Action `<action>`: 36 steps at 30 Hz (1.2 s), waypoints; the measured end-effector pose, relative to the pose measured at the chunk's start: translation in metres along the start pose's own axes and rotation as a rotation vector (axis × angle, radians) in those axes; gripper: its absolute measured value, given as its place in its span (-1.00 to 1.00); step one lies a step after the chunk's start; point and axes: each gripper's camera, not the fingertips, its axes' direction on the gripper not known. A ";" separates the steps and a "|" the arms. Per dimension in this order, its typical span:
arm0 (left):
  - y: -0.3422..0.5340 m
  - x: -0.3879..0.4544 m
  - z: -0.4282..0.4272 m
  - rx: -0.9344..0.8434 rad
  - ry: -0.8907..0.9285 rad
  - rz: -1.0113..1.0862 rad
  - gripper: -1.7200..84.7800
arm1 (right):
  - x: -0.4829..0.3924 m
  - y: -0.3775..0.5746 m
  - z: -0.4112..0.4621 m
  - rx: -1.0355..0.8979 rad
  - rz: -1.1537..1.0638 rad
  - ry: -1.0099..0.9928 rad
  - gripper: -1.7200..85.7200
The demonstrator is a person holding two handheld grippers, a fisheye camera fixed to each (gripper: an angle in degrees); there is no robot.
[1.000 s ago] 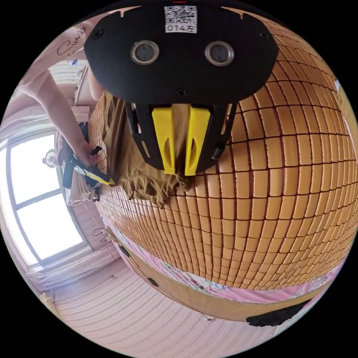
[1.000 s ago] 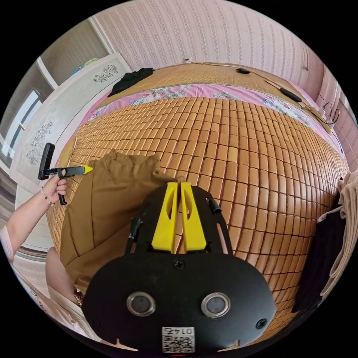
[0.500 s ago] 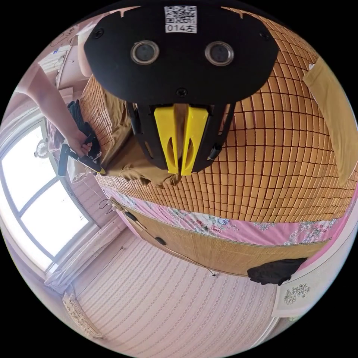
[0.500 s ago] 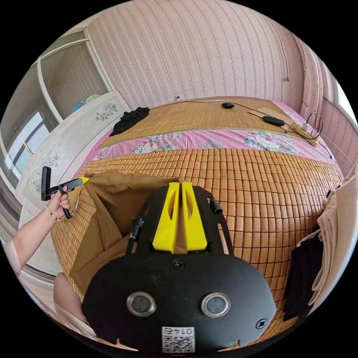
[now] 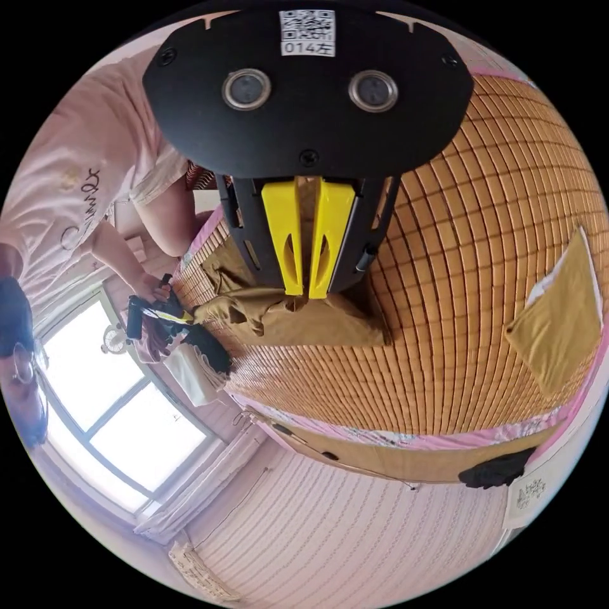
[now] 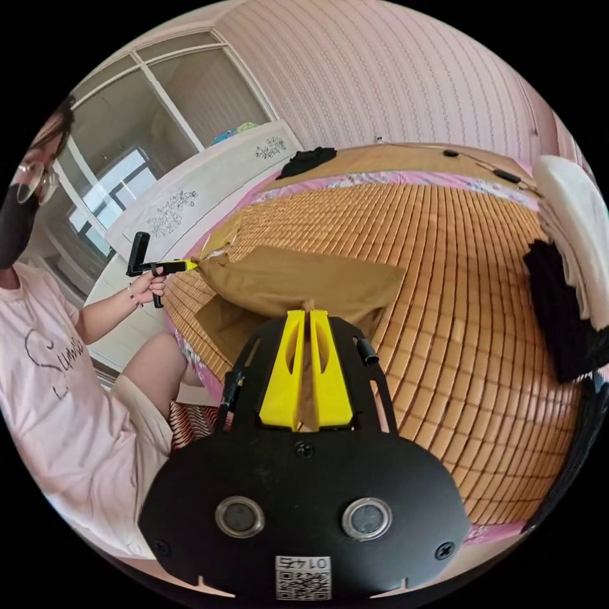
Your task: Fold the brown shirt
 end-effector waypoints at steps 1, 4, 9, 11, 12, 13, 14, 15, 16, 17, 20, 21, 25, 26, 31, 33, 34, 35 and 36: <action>0.025 0.002 0.012 -0.039 -0.014 -0.029 -0.98 | -0.006 0.025 0.016 -0.038 0.016 0.005 -0.95; 0.068 0.002 0.046 -0.129 -0.078 -0.070 -0.97 | -0.013 0.064 0.055 -0.144 0.070 0.089 -0.94; 0.086 0.000 0.064 -0.167 -0.127 -0.112 -0.90 | -0.024 0.072 0.050 -0.102 0.107 0.136 -0.94; 0.087 0.009 0.065 -0.213 -0.168 -0.078 -0.84 | -0.032 0.065 0.043 -0.129 0.080 0.185 -0.93; 0.087 0.011 0.063 -0.214 -0.175 -0.073 -0.83 | -0.035 0.063 0.041 -0.132 0.076 0.204 -0.93; 0.088 0.015 0.056 -0.192 -0.188 -0.066 -0.83 | -0.040 0.057 0.037 -0.143 0.066 0.244 -0.92; 0.089 0.021 0.047 -0.155 -0.199 -0.057 -0.84 | -0.047 0.051 0.034 -0.147 0.047 0.283 -0.91; 0.089 0.024 0.042 -0.134 -0.203 -0.051 -0.84 | -0.052 0.047 0.033 -0.146 0.037 0.302 -0.90; 0.088 0.033 0.035 -0.101 -0.210 -0.032 -0.85 | -0.062 0.037 0.033 -0.141 0.029 0.348 -0.89; 0.085 0.043 0.033 -0.079 -0.204 0.003 -0.87 | -0.072 0.026 0.036 -0.132 0.020 0.385 -0.87; 0.073 0.065 0.055 -0.071 -0.164 0.039 -0.86 | -0.097 0.001 0.054 -0.042 0.008 0.297 -0.84; 0.070 0.068 0.062 -0.072 -0.143 0.036 -0.85 | -0.100 -0.004 0.060 -0.029 0.011 0.249 -0.84; 0.062 0.077 0.123 -0.130 -0.069 -0.036 -0.79 | -0.103 -0.026 0.118 -0.179 0.042 0.192 -0.83; 0.064 0.077 0.138 -0.175 -0.066 -0.044 -0.80 | -0.101 -0.026 0.126 -0.192 0.060 0.202 -0.87; 0.085 0.083 0.147 -0.219 -0.086 -0.013 -0.96 | -0.108 -0.028 0.116 -0.181 0.026 0.161 -0.97; 0.096 0.087 0.136 -0.197 -0.058 0.000 -0.97 | -0.112 -0.026 0.103 -0.168 -0.008 0.111 -0.97; 0.105 0.090 0.129 -0.194 -0.029 0.016 -0.97 | -0.116 -0.024 0.094 -0.169 -0.038 0.049 -0.97; 0.115 0.095 0.123 -0.208 -0.009 0.033 -0.97 | -0.120 -0.019 0.086 -0.186 -0.064 -0.004 -0.97; 0.120 0.097 0.121 -0.222 -0.003 0.040 -0.97 | -0.123 -0.017 0.083 -0.202 -0.076 -0.025 -0.97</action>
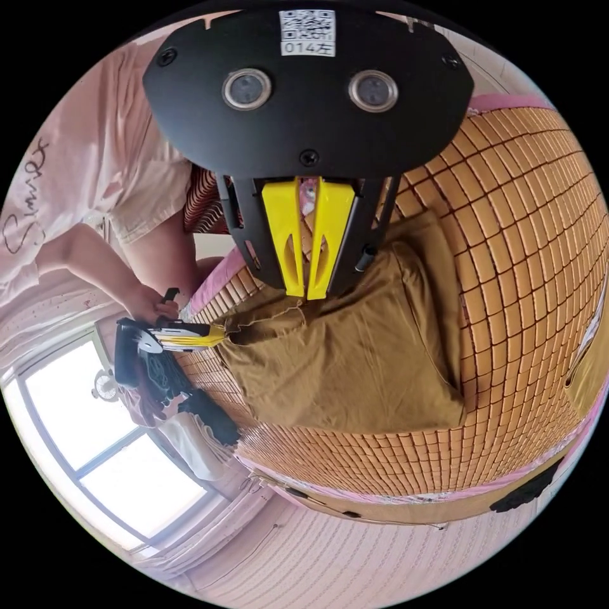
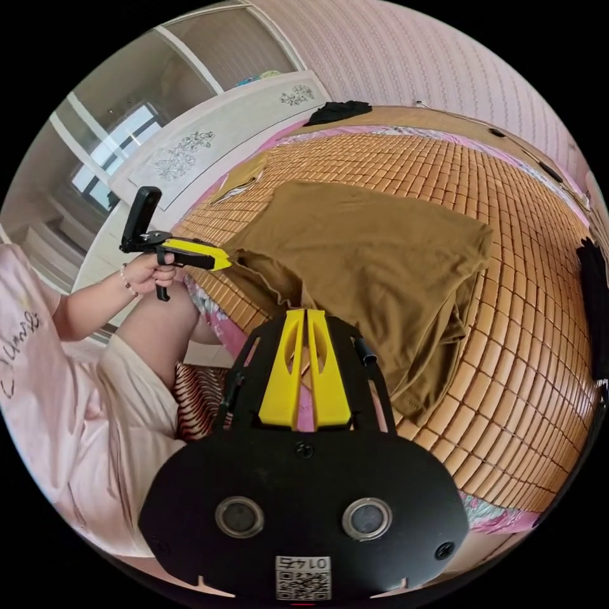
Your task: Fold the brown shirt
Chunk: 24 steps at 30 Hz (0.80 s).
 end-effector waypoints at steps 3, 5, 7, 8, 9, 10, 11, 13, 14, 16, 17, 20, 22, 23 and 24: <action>0.026 0.013 0.000 -0.066 0.004 0.027 -0.93 | -0.013 0.012 -0.009 -0.066 -0.042 -0.010 -0.97; 0.043 0.020 0.001 -0.080 -0.014 0.024 -0.91 | -0.021 0.011 -0.013 -0.097 -0.055 0.035 -0.97; 0.049 0.027 -0.001 -0.060 -0.031 0.019 -0.90 | -0.026 0.001 -0.015 -0.097 -0.069 0.043 -0.97; 0.049 0.031 -0.001 -0.040 -0.040 0.020 -0.90 | -0.030 -0.011 -0.015 -0.089 -0.079 0.044 -0.97; 0.049 0.034 0.000 -0.029 -0.044 0.023 -0.90 | -0.033 -0.017 -0.014 -0.086 -0.087 0.044 -0.97; 0.045 0.041 0.003 -0.013 -0.049 0.038 -0.91 | -0.039 -0.033 -0.011 -0.081 -0.117 0.042 -0.97; 0.041 0.048 0.010 -0.002 -0.053 0.058 -0.91 | -0.045 -0.051 -0.006 -0.075 -0.146 0.058 -0.97; 0.032 0.061 0.025 0.001 -0.050 0.093 -0.92 | -0.055 -0.085 0.006 -0.087 -0.188 0.114 -0.97; 0.027 0.071 0.037 0.007 -0.055 0.117 -0.93 | -0.061 -0.111 0.015 -0.098 -0.225 0.154 -0.97; 0.022 0.085 0.055 0.012 -0.071 0.156 -0.96 | -0.067 -0.151 0.028 -0.109 -0.271 0.213 -0.97; 0.021 0.094 0.067 0.021 -0.105 0.181 -0.97 | -0.068 -0.178 0.040 -0.132 -0.285 0.251 -0.97; 0.024 0.107 0.098 -0.019 -0.166 0.208 -0.98 | -0.060 -0.233 0.076 -0.218 -0.277 0.313 -0.97; 0.031 0.113 0.118 -0.098 -0.211 0.254 -0.98 | -0.049 -0.249 0.113 -0.378 -0.291 0.371 -0.97; 0.038 0.119 0.120 -0.064 -0.234 0.297 -0.98 | -0.048 -0.254 0.117 -0.339 -0.312 0.329 -0.97; 0.041 0.122 0.122 -0.076 -0.248 0.313 -0.98 | -0.048 -0.258 0.119 -0.371 -0.314 0.327 -0.97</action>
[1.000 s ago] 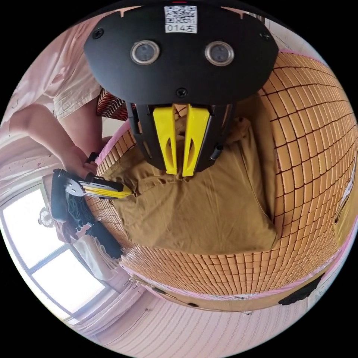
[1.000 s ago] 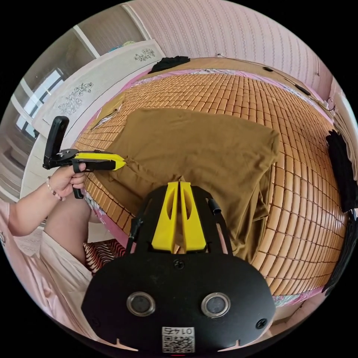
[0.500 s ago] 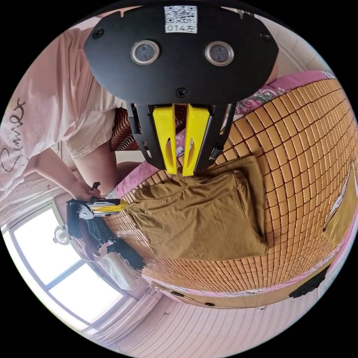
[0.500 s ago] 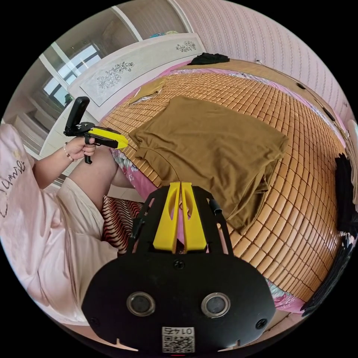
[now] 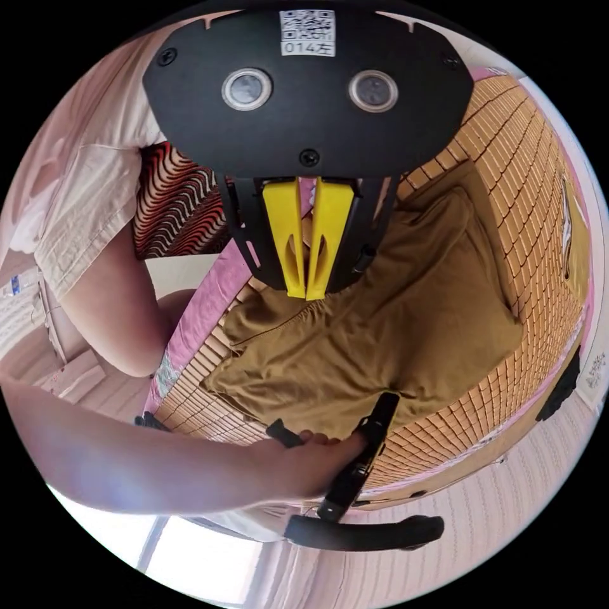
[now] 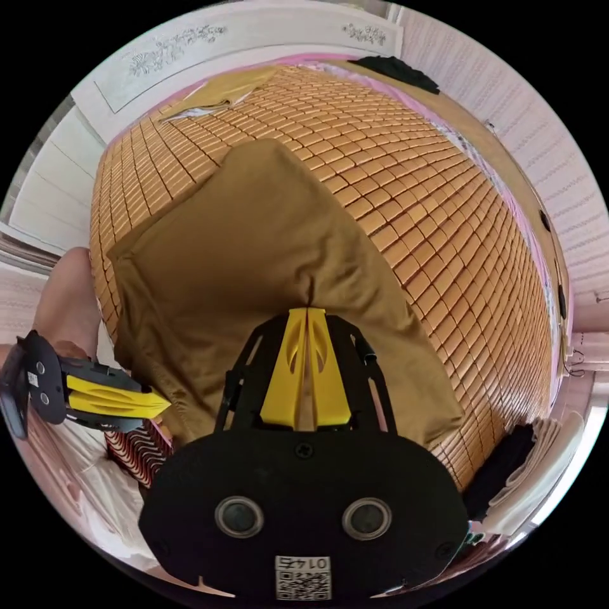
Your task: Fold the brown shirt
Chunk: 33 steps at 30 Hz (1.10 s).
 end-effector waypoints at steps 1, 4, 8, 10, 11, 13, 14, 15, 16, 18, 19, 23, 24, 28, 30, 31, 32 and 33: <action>0.003 0.007 0.002 -0.007 -0.020 0.027 -0.98 | 0.002 -0.010 -0.002 -0.043 -0.036 -0.013 -0.97; 0.011 0.017 0.007 0.001 -0.036 0.050 -0.98 | 0.011 -0.037 -0.016 -0.126 -0.086 -0.036 -0.97; 0.017 0.023 0.015 0.016 -0.019 0.037 -0.98 | 0.031 -0.068 -0.006 -0.188 -0.074 0.011 -0.97; 0.018 0.025 0.018 0.011 -0.009 0.036 -0.98 | 0.032 -0.073 0.001 -0.175 -0.095 0.006 -0.97; 0.019 0.027 0.020 0.008 -0.004 0.037 -0.98 | 0.033 -0.080 0.002 -0.224 -0.117 -0.004 -0.97; 0.021 0.030 0.022 0.006 -0.003 0.042 -0.98 | 0.033 -0.092 -0.001 -0.307 -0.164 -0.015 -0.97; 0.022 0.033 0.024 0.007 -0.007 0.049 -0.98 | 0.038 -0.096 -0.004 -0.296 -0.151 0.005 -0.97; 0.023 0.034 0.025 0.009 -0.010 0.051 -0.98 | 0.041 -0.097 -0.005 -0.282 -0.133 0.009 -0.97; 0.024 0.037 0.027 0.015 -0.015 0.054 -0.98 | 0.048 -0.096 0.003 -0.290 -0.096 -0.005 -0.97; 0.027 0.039 0.029 0.028 -0.018 0.054 -0.98 | 0.052 -0.089 0.013 -0.275 -0.068 -0.023 -0.97; 0.029 0.041 0.030 0.033 -0.017 0.052 -0.97 | 0.054 -0.084 0.012 -0.266 -0.048 -0.035 -0.97; 0.031 0.045 0.027 0.035 -0.014 0.054 -0.91 | 0.069 -0.013 -0.026 0.014 0.123 -0.137 -0.96; 0.032 0.047 0.025 0.044 -0.009 0.062 -0.90 | 0.070 0.005 -0.034 0.068 0.150 -0.147 -0.96; 0.029 0.060 0.011 0.144 0.044 0.085 -0.77 | 0.067 0.158 -0.050 0.148 0.456 -0.045 -0.92; 0.022 0.068 0.014 0.164 0.082 0.085 -0.71 | 0.059 0.221 -0.041 0.100 0.552 -0.055 -0.86; 0.016 0.076 0.018 0.168 0.108 0.113 -0.70 | 0.050 0.258 -0.035 0.084 0.590 -0.073 -0.83; 0.009 0.084 0.022 0.181 0.121 0.133 -0.69 | 0.040 0.288 -0.030 0.075 0.630 -0.083 -0.81; 0.006 0.087 0.024 0.189 0.126 0.144 -0.68 | 0.036 0.301 -0.028 0.075 0.646 -0.092 -0.80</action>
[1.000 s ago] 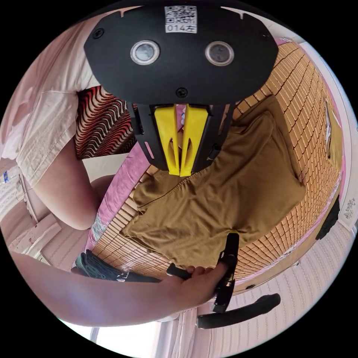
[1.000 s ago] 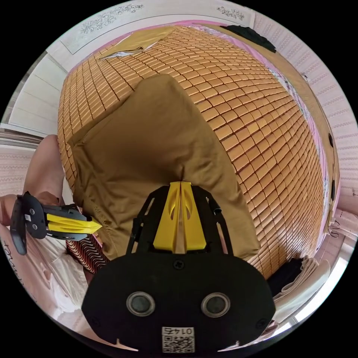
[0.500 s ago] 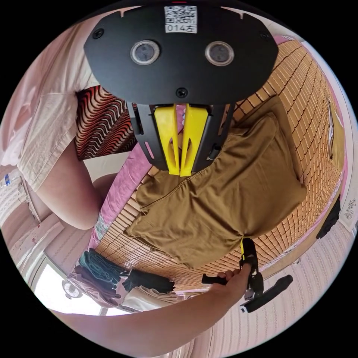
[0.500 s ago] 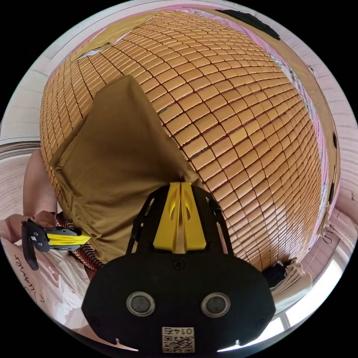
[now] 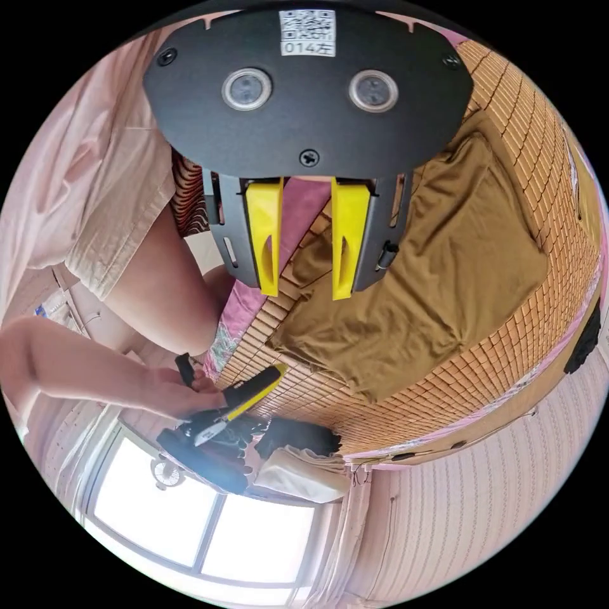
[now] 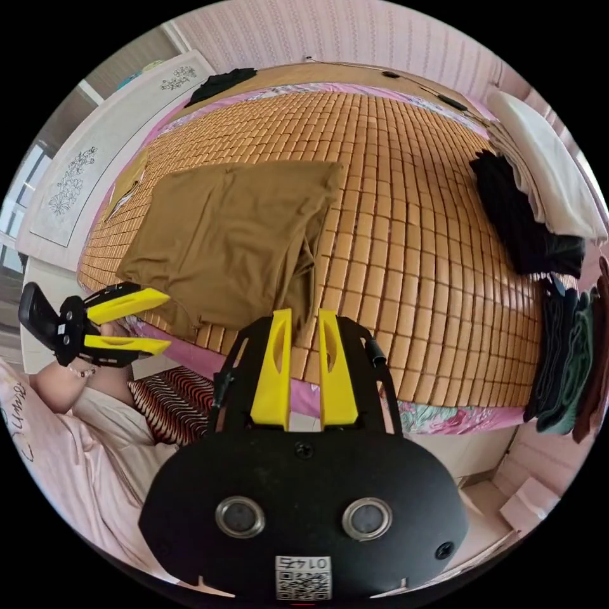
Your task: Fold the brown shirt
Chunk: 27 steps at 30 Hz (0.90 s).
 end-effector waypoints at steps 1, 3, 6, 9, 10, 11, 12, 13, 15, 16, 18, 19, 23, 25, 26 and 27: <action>-0.008 0.006 0.007 0.010 0.011 0.025 -0.68 | 0.008 0.021 0.004 0.003 0.033 -0.031 -0.78; -0.021 0.014 0.019 0.006 0.036 0.054 -0.67 | 0.017 0.043 0.012 0.018 0.070 -0.082 -0.78; -0.045 0.027 0.046 -0.041 0.042 0.119 -0.63 | 0.032 0.063 0.031 0.033 0.134 -0.142 -0.86; -0.063 0.038 0.078 -0.117 -0.004 0.165 -0.61 | 0.047 0.078 0.038 0.069 0.161 -0.227 -0.91; -0.069 0.040 0.088 -0.147 -0.001 0.155 -0.63 | 0.052 0.085 0.037 0.095 0.148 -0.302 -0.92; -0.075 0.041 0.093 -0.165 0.003 0.134 -0.68 | 0.058 0.093 0.033 0.128 0.146 -0.388 -0.93; -0.077 0.041 0.094 -0.170 0.001 0.128 -0.73 | 0.060 0.097 0.031 0.141 0.140 -0.429 -0.93; -0.079 0.043 0.094 -0.180 -0.023 0.130 -0.81 | 0.064 0.105 0.027 0.157 0.120 -0.491 -0.93; -0.079 0.046 0.086 -0.199 -0.026 0.166 -0.88 | 0.071 0.119 0.017 0.181 0.084 -0.515 -0.93; -0.077 0.047 0.075 -0.192 0.026 0.174 -0.91 | 0.078 0.130 0.012 0.197 0.076 -0.521 -0.92; -0.069 0.051 0.058 -0.219 0.059 0.189 -0.93 | 0.096 0.149 0.008 0.233 0.109 -0.546 -0.90; -0.060 0.056 0.046 -0.229 0.059 0.202 -0.93 | 0.110 0.162 0.010 0.258 0.158 -0.538 -0.87; -0.024 0.071 0.013 -0.278 0.043 0.220 -0.95 | 0.134 0.185 0.023 0.299 0.302 -0.465 -0.74; -0.009 0.076 0.001 -0.280 0.030 0.218 -0.95 | 0.132 0.182 0.034 0.273 0.313 -0.444 -0.72; 0.000 0.077 -0.006 -0.284 0.019 0.210 -0.95 | 0.129 0.175 0.045 0.208 0.296 -0.432 -0.71; 0.004 0.078 -0.009 -0.286 0.014 0.204 -0.95 | 0.127 0.172 0.051 0.175 0.294 -0.415 -0.71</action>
